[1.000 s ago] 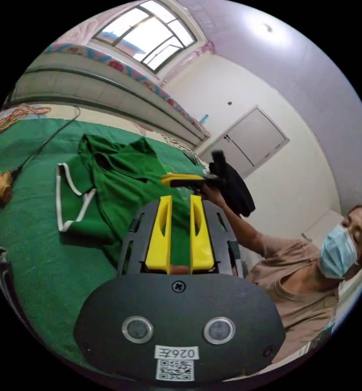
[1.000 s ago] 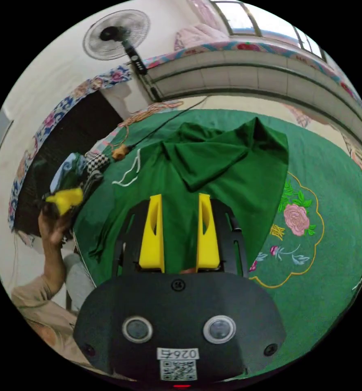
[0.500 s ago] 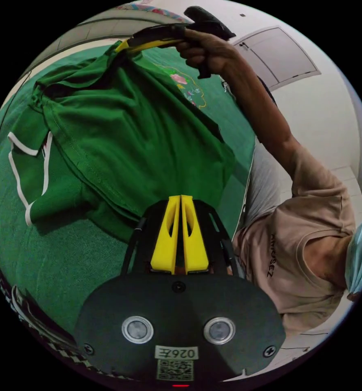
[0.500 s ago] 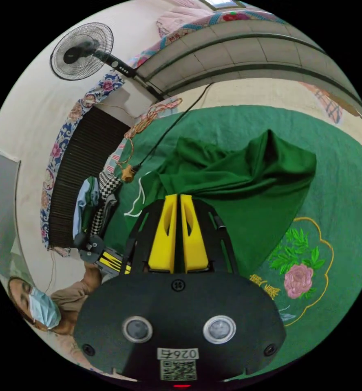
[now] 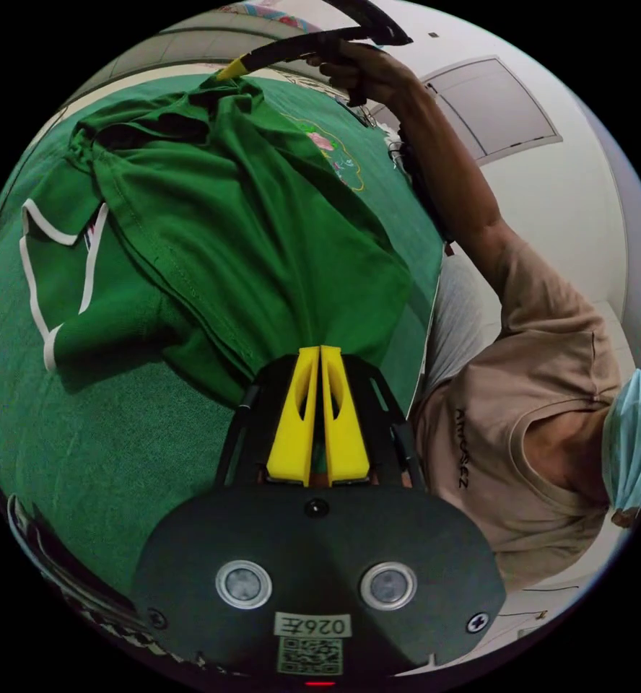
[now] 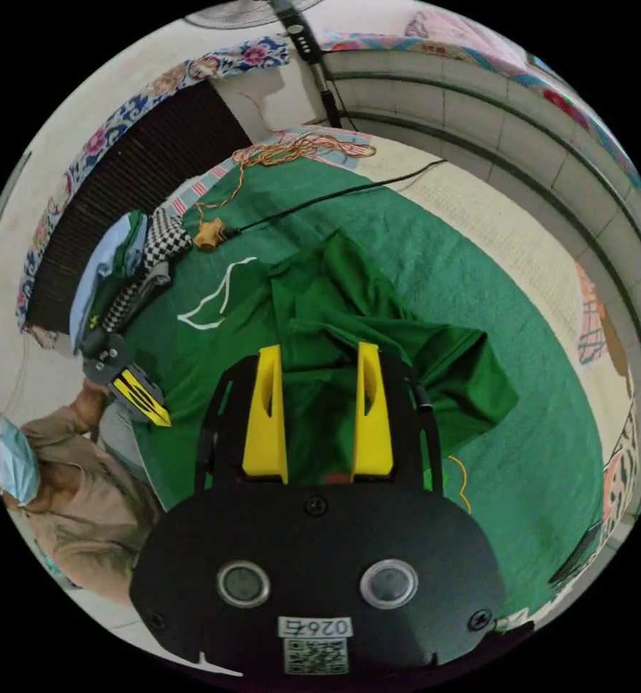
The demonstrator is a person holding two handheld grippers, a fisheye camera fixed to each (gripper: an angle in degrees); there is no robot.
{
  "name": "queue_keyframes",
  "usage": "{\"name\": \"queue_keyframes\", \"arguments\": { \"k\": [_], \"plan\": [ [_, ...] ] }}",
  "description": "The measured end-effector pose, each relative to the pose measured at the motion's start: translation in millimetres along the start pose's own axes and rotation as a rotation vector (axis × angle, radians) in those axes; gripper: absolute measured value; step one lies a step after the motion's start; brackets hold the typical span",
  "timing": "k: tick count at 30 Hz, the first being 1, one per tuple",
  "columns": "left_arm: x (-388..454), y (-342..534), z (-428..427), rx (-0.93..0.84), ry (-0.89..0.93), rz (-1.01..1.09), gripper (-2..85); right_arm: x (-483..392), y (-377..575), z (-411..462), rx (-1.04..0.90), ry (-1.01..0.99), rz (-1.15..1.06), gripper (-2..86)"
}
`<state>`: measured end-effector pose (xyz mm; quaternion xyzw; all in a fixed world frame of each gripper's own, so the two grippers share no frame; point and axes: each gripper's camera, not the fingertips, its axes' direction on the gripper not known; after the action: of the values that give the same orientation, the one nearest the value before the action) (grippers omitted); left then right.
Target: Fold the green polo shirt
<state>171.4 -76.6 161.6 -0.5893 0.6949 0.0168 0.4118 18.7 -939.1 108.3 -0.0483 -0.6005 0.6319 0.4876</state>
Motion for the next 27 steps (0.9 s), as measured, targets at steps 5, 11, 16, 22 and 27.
{"name": "queue_keyframes", "arguments": {
  "k": [5,11,16,22,27],
  "plan": [
    [5,7,-5,-0.011,-0.037,0.004,-1.0,-32,-9,33,-0.037,0.197,-0.202,13.7],
    [-1,18,-13,0.003,-0.003,-0.017,-1.0,-39,-34,68,-0.253,0.278,-0.287,-0.8],
    [-7,29,-22,0.018,0.025,-0.037,-1.0,-19,-56,9,0.133,0.437,-0.057,1.9],
    [-16,48,-45,0.118,0.118,-0.067,-1.0,17,-31,-35,0.304,0.451,0.26,11.7],
    [-18,72,-79,0.292,0.208,-0.061,-1.0,18,81,-81,0.371,0.199,0.306,9.4]
  ]
}}
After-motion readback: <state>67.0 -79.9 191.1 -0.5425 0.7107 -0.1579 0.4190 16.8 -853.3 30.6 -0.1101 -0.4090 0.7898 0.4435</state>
